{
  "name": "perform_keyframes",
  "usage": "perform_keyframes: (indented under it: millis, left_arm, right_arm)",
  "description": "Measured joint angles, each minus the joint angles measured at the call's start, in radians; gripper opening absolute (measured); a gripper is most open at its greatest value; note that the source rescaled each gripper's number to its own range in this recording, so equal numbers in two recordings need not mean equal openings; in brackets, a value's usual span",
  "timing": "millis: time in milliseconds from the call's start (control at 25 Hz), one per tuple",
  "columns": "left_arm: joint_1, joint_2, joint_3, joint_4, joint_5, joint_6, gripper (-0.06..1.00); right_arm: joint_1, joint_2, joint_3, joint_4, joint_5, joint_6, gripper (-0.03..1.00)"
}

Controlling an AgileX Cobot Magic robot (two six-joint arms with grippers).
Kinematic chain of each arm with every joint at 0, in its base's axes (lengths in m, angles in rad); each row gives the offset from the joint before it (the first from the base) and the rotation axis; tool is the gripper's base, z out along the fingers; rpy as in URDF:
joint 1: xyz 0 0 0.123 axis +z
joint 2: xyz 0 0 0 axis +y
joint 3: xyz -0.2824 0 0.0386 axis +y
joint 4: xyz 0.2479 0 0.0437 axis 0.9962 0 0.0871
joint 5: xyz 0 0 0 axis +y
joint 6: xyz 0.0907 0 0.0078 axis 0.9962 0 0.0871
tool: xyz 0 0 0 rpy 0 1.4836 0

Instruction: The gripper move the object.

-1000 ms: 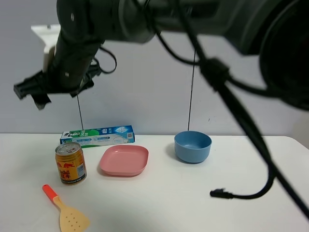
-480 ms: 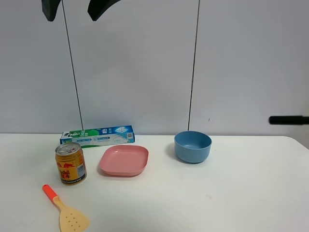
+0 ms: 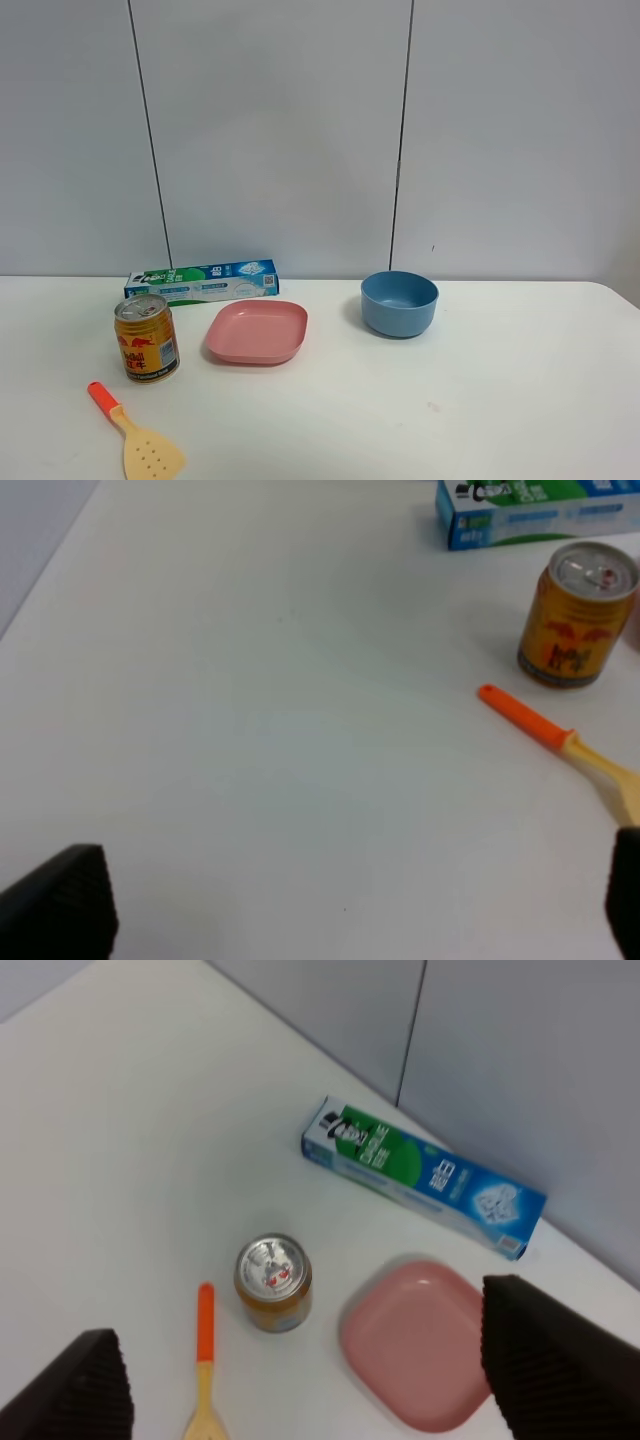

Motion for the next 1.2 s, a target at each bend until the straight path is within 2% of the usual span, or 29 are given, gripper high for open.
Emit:
perform_keyframes:
  millis: [120,440,840,1080,1200]
  left_arm:
    - [0.0,0.0,0.0,0.001,0.0,0.0,1.0]
    - [0.0,0.0,0.0,0.001,0.0,0.0,1.0]
    - [0.0,0.0,0.0,0.001,0.0,0.0,1.0]
    - [0.0,0.0,0.0,0.001,0.0,0.0,1.0]
    - [0.0,0.0,0.0,0.001,0.0,0.0,1.0]
  right_arm:
    - [0.0,-0.022,0.0,-0.048,0.0,0.001,0.21]
    - [0.0,-0.113,0.0,-0.315,0.001,0.014,0.21]
    - [0.0,-0.3,-0.002,-0.382,0.005,0.052,0.21]
    - [-0.005,-0.405,-0.003,-0.495,0.006,0.079,0.21]
    - [-0.051,-0.456,-0.001,-0.539,0.006,0.094,0.21]
